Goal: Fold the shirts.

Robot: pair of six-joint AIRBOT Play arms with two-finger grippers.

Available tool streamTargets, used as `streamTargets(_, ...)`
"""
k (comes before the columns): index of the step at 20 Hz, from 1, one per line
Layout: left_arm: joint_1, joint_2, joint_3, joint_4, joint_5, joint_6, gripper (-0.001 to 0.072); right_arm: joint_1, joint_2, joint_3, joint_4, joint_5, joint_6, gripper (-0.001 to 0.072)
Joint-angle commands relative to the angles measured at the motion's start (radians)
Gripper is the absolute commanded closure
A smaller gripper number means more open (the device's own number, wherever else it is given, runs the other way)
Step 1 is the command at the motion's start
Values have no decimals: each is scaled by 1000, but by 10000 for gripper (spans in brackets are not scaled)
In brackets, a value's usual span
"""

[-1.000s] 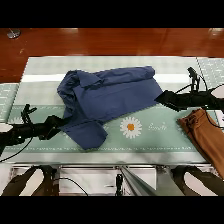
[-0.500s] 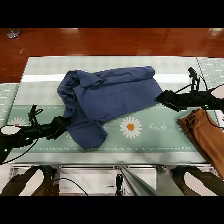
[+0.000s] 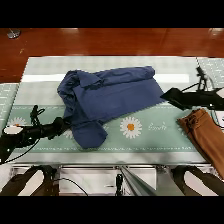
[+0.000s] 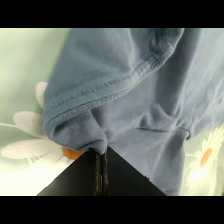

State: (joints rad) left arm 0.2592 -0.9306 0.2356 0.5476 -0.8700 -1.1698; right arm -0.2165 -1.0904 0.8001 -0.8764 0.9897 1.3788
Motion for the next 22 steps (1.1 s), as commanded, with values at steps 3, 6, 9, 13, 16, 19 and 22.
streamTargets(3, -2, -2, 2, -6, -13, 7, 684, -258, -23, 1, -109, -18, 125, 86)
streamTargets(6, -2, -2, 2, -6, -13, 6, 684, -264, -112, 1, 15, -57, 74, 86)
streamTargets(9, -2, -2, 2, -6, -13, 6, 684, -216, -262, 47, 66, -25, 30, 86)
streamTargets(13, -2, -2, 2, -6, -13, 6, 684, -117, -408, 142, 67, -25, 23, 86)
streamTargets(16, -2, -2, 2, -6, -13, 6, 684, -77, -485, 223, 67, -11, 24, 86)
streamTargets(19, -2, -2, 2, -6, -13, 6, 684, -37, -544, 288, 68, -29, 35, 86)
streamTargets(22, -2, -2, 2, -6, -13, 6, 684, 12, -594, 354, 68, -28, 42, 97)
